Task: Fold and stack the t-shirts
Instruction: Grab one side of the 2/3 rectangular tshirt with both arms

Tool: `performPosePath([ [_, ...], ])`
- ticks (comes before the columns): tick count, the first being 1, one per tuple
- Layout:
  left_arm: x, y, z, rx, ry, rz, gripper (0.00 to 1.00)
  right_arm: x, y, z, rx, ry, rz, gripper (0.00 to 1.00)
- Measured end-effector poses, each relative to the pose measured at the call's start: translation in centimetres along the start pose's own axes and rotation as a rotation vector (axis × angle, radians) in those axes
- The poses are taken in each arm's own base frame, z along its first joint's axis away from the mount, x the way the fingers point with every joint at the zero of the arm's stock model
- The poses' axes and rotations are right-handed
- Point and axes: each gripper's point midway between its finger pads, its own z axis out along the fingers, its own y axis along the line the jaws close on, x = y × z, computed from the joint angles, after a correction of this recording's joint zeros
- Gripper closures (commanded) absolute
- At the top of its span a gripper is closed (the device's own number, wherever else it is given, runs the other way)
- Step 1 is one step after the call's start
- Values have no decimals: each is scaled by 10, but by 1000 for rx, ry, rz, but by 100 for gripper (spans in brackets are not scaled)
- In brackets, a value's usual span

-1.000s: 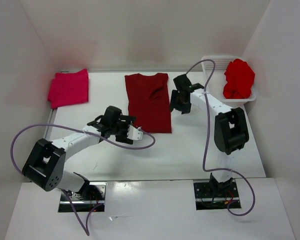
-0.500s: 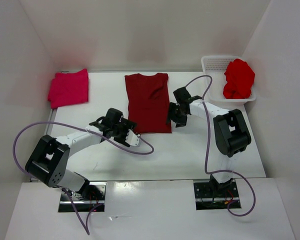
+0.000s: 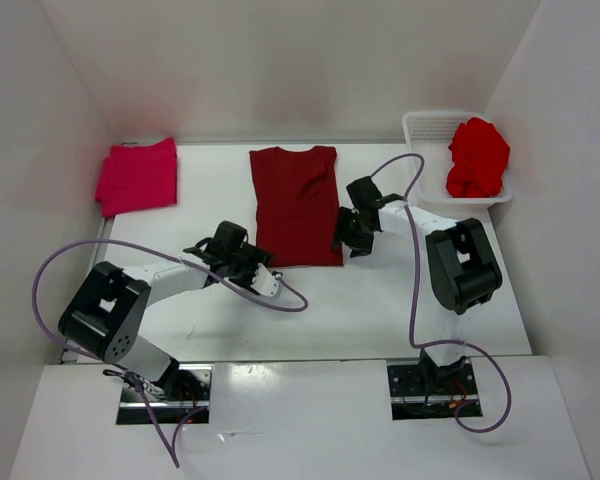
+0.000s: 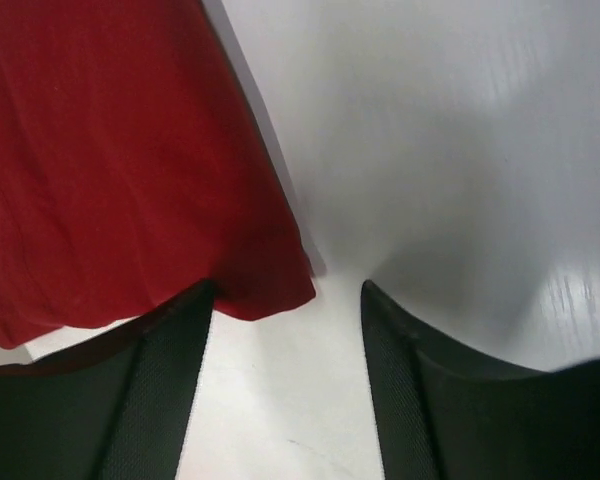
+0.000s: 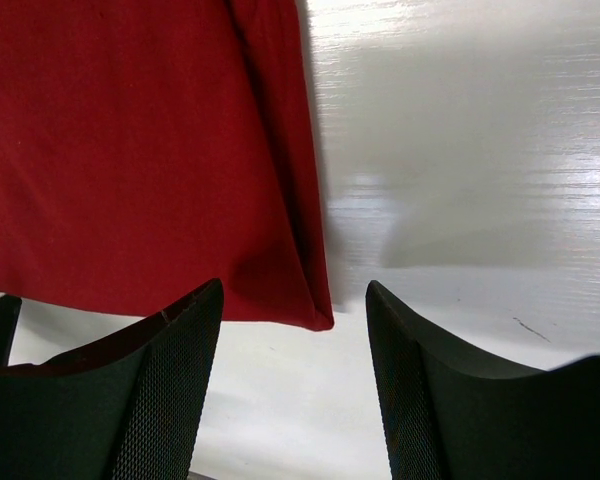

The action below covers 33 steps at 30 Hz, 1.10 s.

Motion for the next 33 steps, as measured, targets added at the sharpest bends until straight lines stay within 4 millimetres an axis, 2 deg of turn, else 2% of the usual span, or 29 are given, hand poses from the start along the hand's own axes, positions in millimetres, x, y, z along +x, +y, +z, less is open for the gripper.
performPosePath([
  [1, 0, 0, 1, -1, 0, -5, 42, 1, 0, 0, -1, 2, 2, 35],
  [7, 1, 0, 7, -3, -5, -7, 56, 19, -8, 7, 14, 43, 23, 35],
  [8, 1, 1, 7, -6, -6, -5, 59, 21, -8, 6, 11, 47, 25, 35],
  [9, 1, 2, 8, -12, -9, -2, 68, 23, -8, 5, 10, 50, 26, 35],
  [13, 0, 5, 9, -30, -15, -3, 81, 28, -5, 6, -5, 58, 34, 39],
  [16, -1, 9, 9, -46, -24, -6, 87, 30, -1, 7, -21, 62, 39, 59],
  [19, -2, 9, 10, -51, -29, -15, 97, 32, 1, 9, -31, 71, 52, 88],
  [20, -2, 8, 10, -50, -31, -16, 98, 32, 2, 10, -35, 71, 56, 97],
  [21, -2, 8, 10, -50, -33, -17, 99, 32, 3, 10, -39, 72, 56, 100],
  [25, -4, 5, 9, -44, -41, -47, 99, 32, 4, 9, -47, 75, 53, 100],
  [29, -14, -6, 0, 0, -72, -111, 99, 37, 2, 7, -44, 86, 42, 100],
  [33, -28, -17, -17, 67, -105, -199, 99, 50, 1, -11, -38, 103, 3, 100],
])
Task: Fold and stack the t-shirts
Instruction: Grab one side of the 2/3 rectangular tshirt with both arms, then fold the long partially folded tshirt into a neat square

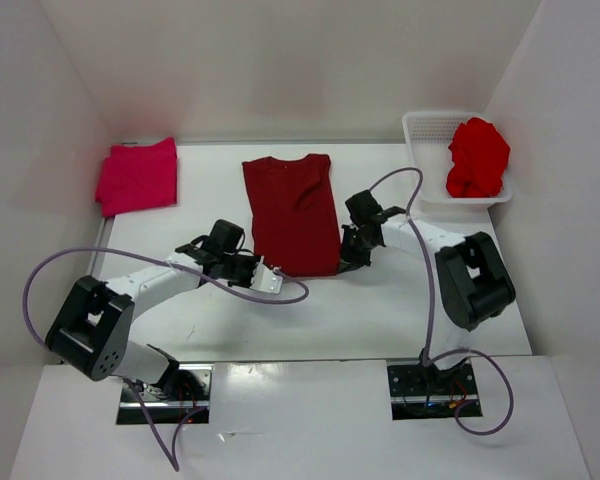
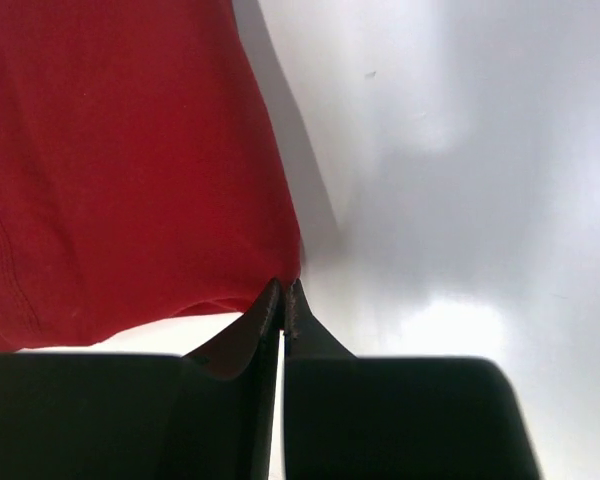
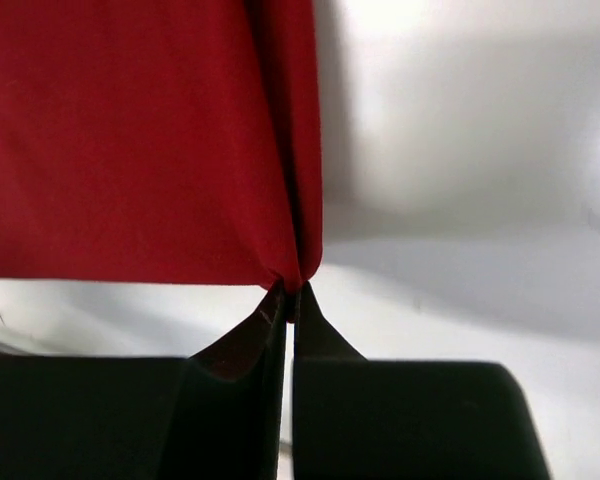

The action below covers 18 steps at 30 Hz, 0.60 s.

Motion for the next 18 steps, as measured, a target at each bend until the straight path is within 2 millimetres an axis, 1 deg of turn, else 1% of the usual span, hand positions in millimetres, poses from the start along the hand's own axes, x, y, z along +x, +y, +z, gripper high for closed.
performPosePath([
  [4, -13, -15, -16, 64, -20, -95, 99, 22, 9, -30, -20, -5, -52, 100],
  [7, -20, -28, -29, 108, -23, -170, 99, 47, 18, -53, -24, -7, -90, 100],
  [10, -30, -36, -43, 143, -27, -240, 99, 73, 33, -71, -46, 1, -135, 100],
  [13, -46, -45, -58, 173, -42, -296, 99, 100, 40, -86, -68, 23, -153, 100],
  [14, -55, -49, -62, 182, -51, -311, 99, 106, 40, -91, -72, 28, -152, 100],
  [16, -75, -56, -70, 202, -73, -334, 99, 116, 39, -101, -74, 37, -136, 100],
  [18, -88, -58, -77, 212, -93, -367, 99, 123, 37, -114, -81, 35, -117, 100],
])
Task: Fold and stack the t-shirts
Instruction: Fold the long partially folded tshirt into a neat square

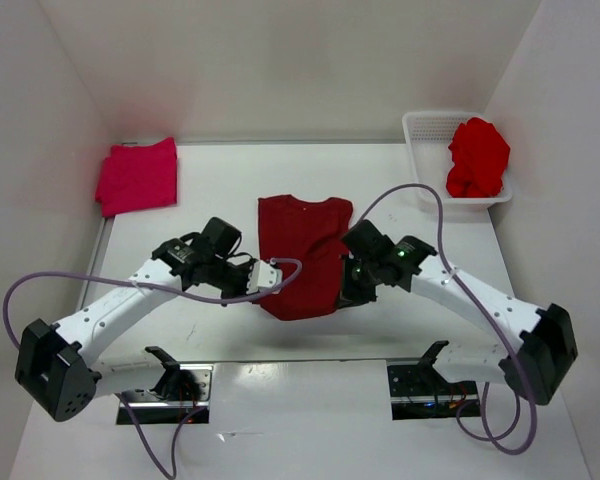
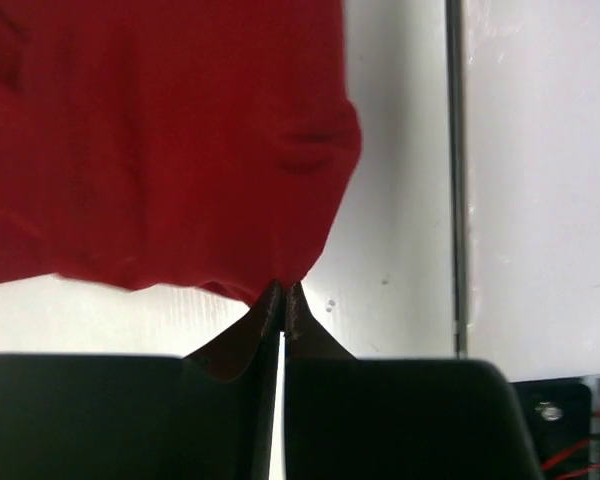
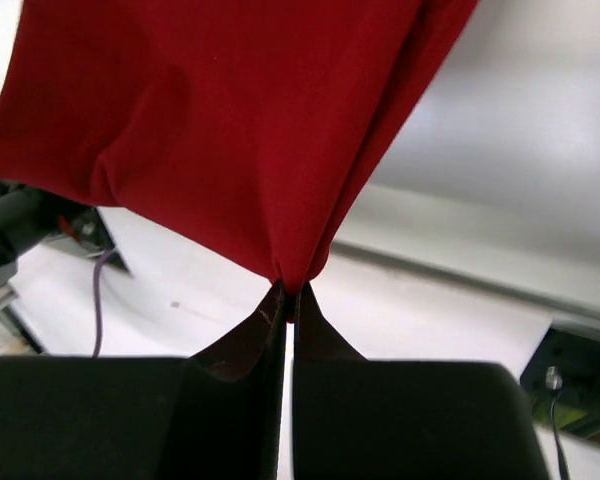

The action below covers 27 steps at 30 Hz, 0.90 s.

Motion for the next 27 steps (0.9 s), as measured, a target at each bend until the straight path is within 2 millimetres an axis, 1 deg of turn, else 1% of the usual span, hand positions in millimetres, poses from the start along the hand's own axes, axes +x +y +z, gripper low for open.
performPosePath([
  [5, -18, 0, -13, -11, -24, -102, 99, 17, -2, -34, -40, -15, 55, 100],
  [9, -33, -2, -23, -11, -49, -171, 99, 28, -6, -55, -65, -16, 91, 100],
  [12, -52, 6, -34, -37, -87, -189, 100, 30, -6, -62, -55, -9, 103, 100],
  [15, -66, 19, -38, -66, -117, -200, 100, 23, -1, -60, -34, -8, 98, 100],
  [18, -66, 35, -34, -94, -113, -242, 100, 9, 0, -51, 19, -4, 93, 100],
  [21, -57, 57, -31, -135, -94, -297, 100, -14, -8, -43, 76, -34, 123, 100],
  [23, -53, 75, -32, -172, -95, -324, 100, -35, -15, -47, 90, -83, 160, 100],
  [25, -50, 96, -34, -220, -102, -352, 100, -60, -22, -55, 84, -145, 195, 100],
  [27, -49, 111, -35, -254, -115, -365, 100, -78, -27, -59, 66, -185, 221, 100],
])
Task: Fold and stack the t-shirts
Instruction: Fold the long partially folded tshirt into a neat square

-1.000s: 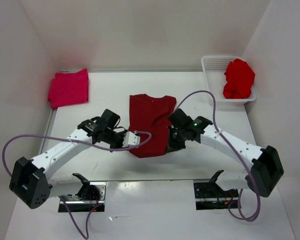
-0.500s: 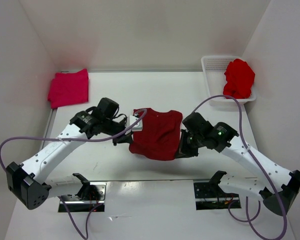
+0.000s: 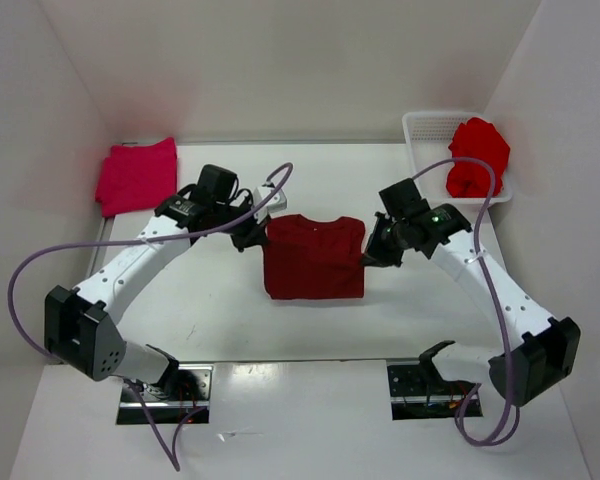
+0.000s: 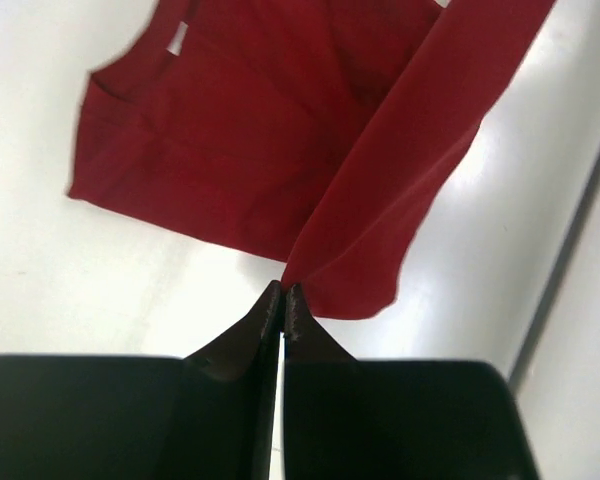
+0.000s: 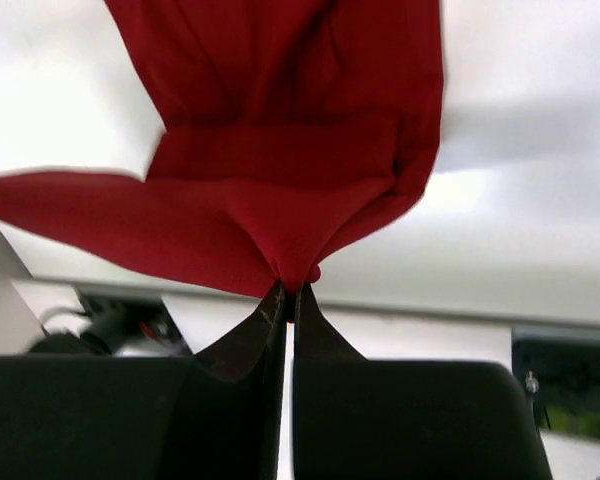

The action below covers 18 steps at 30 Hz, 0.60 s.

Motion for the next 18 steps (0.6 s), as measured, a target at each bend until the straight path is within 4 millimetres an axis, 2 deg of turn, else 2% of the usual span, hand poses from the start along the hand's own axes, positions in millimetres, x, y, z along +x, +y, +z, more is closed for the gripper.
performPosePath([
  [3, -9, 14, 6, -30, -28, -5, 100, -22, 0, 10, -11, -28, 17, 100],
  [10, -18, 44, 26, -90, -46, -36, 100, -43, -1, 47, 14, 9, 14, 100],
  [16, -25, 65, 29, -168, -62, -40, 100, -81, 13, 52, -24, -59, 22, 100],
  [18, -29, 71, 29, -195, -75, -40, 100, -86, 14, 54, -30, -72, 22, 100],
])
